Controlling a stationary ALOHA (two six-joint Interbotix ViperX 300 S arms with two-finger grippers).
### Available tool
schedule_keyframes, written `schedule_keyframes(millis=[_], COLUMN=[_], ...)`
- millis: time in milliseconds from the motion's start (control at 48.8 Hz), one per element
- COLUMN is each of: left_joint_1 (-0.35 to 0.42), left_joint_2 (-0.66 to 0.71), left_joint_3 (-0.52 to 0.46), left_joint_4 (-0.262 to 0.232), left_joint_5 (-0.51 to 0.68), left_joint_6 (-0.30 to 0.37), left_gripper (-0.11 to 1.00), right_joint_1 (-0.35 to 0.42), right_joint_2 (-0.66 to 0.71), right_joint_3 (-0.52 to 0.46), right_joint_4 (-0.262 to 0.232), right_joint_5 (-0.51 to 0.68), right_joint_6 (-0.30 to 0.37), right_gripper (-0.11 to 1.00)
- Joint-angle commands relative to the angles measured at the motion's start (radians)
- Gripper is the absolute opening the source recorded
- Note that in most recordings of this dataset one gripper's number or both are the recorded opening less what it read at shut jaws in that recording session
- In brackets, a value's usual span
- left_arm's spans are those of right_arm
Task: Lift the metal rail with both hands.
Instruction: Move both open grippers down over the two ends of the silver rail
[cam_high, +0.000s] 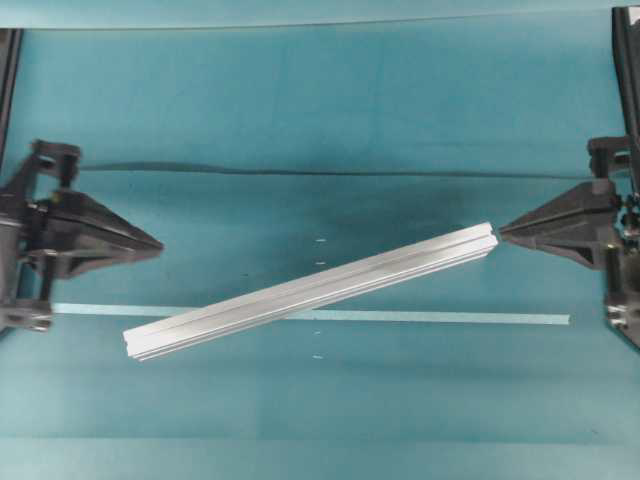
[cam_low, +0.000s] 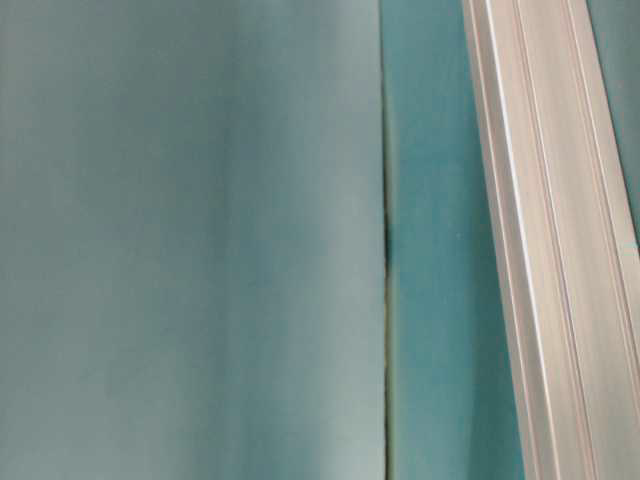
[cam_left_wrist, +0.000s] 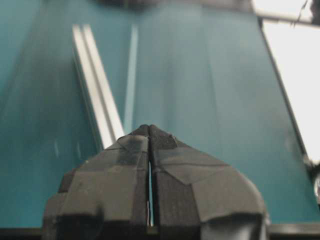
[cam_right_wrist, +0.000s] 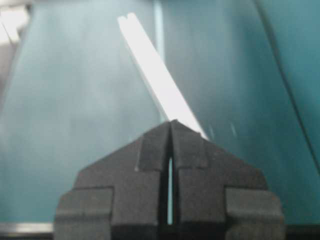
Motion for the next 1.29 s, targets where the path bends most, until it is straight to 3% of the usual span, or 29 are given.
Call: schedule_keyframes(millis=[0, 164, 307, 532, 799, 962, 1147, 1269], left_joint_1=[-0.009, -0.018, -0.026, -0.044, -0.046, -0.046, -0.048, -0.048], left_joint_2=[0.06, 0.146, 0.221, 0.318, 0.364, 0.364, 0.364, 0.365], left_joint_3=[-0.081, -0.153, -0.213, -0.285, -0.325, -0.325, -0.327, -0.324], left_joint_4=[0.002, 0.003, 0.002, 0.005, 0.009, 0.009, 0.008, 0.009], left_joint_5=[0.103, 0.221, 0.33, 0.448, 0.477, 0.502, 0.509, 0.511], left_joint_6=[-0.038, -0.089, -0.135, -0.161, -0.16, -0.16, -0.16, -0.16], left_gripper=[-0.04, -0.05, -0.05, -0.05, -0.05, -0.04, 0.0, 0.11], right_joint_1=[-0.012, -0.017, -0.017, -0.038, -0.124, -0.126, -0.123, -0.121], right_joint_2=[0.04, 0.149, 0.264, 0.439, 0.643, 0.718, 0.732, 0.733], right_joint_3=[-0.071, -0.16, -0.232, -0.342, -0.48, -0.511, -0.514, -0.514], right_joint_4=[0.002, -0.023, -0.029, -0.031, -0.029, -0.02, -0.002, -0.002], right_joint_5=[0.106, 0.262, 0.385, 0.482, 0.607, 0.617, 0.612, 0.614], right_joint_6=[-0.006, -0.015, -0.071, -0.236, -0.472, -0.566, -0.584, -0.584], right_gripper=[-0.01, -0.01, -0.01, -0.01, 0.0, 0.02, 0.13, 0.33])
